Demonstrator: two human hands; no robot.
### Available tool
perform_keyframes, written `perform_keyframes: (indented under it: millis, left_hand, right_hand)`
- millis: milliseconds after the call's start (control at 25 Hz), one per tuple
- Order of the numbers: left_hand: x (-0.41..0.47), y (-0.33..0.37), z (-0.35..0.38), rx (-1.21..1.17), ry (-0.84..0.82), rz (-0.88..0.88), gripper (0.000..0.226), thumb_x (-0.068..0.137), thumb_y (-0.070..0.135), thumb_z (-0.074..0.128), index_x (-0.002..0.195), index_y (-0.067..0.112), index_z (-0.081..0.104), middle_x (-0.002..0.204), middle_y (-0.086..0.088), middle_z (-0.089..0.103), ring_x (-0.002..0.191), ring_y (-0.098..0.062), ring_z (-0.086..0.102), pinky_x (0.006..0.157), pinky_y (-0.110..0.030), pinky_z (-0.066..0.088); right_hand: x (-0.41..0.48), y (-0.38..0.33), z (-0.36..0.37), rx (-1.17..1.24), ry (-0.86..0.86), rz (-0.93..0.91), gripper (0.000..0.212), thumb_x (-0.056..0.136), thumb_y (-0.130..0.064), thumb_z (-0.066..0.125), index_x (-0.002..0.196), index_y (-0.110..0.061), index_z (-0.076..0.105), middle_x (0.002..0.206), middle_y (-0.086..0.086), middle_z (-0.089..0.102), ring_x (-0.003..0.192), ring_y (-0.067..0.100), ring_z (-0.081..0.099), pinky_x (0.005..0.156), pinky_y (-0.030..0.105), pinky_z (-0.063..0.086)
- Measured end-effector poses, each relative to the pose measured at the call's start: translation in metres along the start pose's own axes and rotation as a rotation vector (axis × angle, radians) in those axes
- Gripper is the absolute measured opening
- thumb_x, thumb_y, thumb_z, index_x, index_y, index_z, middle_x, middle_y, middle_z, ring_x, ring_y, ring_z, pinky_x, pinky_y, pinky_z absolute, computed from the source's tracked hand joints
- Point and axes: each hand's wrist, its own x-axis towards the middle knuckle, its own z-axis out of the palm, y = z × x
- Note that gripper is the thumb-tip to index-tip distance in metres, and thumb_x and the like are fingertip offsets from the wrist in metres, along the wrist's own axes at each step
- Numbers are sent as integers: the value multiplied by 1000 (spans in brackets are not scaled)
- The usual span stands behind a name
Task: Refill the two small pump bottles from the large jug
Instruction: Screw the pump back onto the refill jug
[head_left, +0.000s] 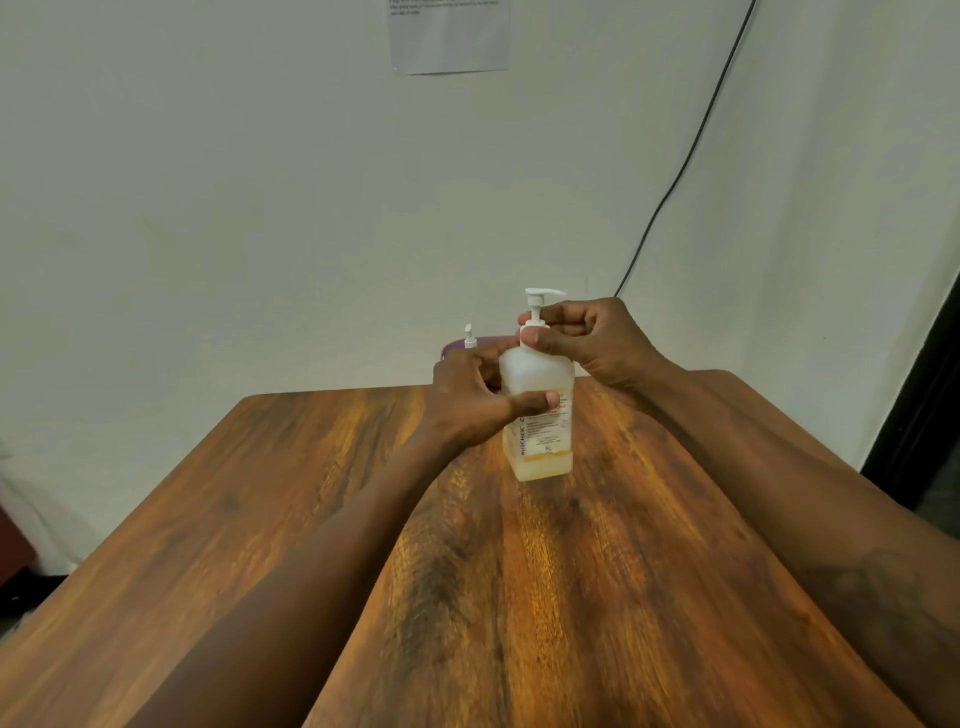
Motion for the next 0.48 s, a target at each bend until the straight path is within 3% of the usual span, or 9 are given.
perform_keyframes:
  millis: [80,280,360,480]
  left_hand:
    - [-1,-3,8,-7,43,-17,67,70,54,87,127,26,67,109,9,76,90,-3,73,76,-29,63]
    - [12,-10,35,22,156,35,63,68,50,90,121,22,70,103,12,74,85,0,71,69,-17,59]
    - [31,-7,43,48,140,62,61,66,44,92,118,20,71,101,12,74,84,1,70,66,-11,55]
    - [70,-14,62,108,28,92,61,66,44,91,119,21,71,106,9,75,88,-1,70,71,-19,59]
  right_hand:
    - [3,4,7,-80,140,-20,37,79,-28,86,110,-9,77,102,-1,78,91,10,76,83,35,63]
    - [11,23,7,-181,273,-55,42,79,-33,87,113,-12,77,98,-3,78,89,5,75,85,32,62]
    - [15,33,-4,-209,294,-74,46,77,-36,88,117,-15,76,103,-6,78,94,2,74,87,28,61]
    - [31,53,-34,-290,361,-81,54,70,-38,93,117,-17,76,109,-4,78,97,2,73,85,22,60]
